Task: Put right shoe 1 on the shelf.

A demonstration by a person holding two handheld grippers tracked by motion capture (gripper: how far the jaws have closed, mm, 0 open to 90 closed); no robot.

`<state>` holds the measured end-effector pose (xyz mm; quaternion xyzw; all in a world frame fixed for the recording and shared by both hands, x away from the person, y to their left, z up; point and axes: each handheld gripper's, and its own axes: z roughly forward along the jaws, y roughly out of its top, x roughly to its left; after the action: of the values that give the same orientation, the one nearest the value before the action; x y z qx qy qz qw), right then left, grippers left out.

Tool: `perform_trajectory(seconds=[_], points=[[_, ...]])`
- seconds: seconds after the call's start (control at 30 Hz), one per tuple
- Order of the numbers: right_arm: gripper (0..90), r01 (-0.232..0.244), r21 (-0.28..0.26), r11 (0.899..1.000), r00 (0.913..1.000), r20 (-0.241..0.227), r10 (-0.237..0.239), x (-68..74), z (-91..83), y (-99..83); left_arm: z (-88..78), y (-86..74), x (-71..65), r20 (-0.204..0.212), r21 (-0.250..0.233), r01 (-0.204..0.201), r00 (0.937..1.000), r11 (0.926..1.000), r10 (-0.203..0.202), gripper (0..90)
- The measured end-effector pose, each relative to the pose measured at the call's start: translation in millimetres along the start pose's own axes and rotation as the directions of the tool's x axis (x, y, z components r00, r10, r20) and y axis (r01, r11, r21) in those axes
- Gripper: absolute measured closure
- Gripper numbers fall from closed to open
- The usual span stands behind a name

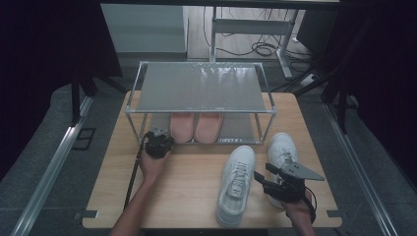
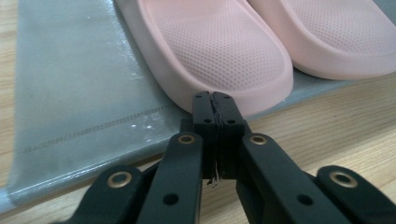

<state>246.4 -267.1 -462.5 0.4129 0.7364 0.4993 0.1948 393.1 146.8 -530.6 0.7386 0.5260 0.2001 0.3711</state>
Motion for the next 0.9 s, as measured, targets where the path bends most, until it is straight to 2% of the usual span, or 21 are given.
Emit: perform_trajectory(seconds=[0.53, 0.8, 0.9], points=[[42.0, 0.001, 0.000, 1.000, 1.0000, 0.001, -0.001, -0.4, -0.2, -0.2, 8.1, 6.7, -15.4, 0.036, -0.001, -0.011, 0.9993, 0.9999, 0.011, 89.5], [42.0, 0.001, 0.000, 1.000, 1.0000, 0.003, -0.001, -0.6, -0.4, -0.2, 7.7, 7.0, -15.2, 0.043, 0.003, -0.008, 0.9990, 1.0000, 0.008, 88.5], [42.0, 0.002, -0.002, 1.000, 1.0000, 0.003, -0.002, -0.4, -0.8, 0.1, 2.4, 5.9, -13.8, 0.038, -0.008, -0.010, 0.9992, 0.9999, 0.011, 88.4]])
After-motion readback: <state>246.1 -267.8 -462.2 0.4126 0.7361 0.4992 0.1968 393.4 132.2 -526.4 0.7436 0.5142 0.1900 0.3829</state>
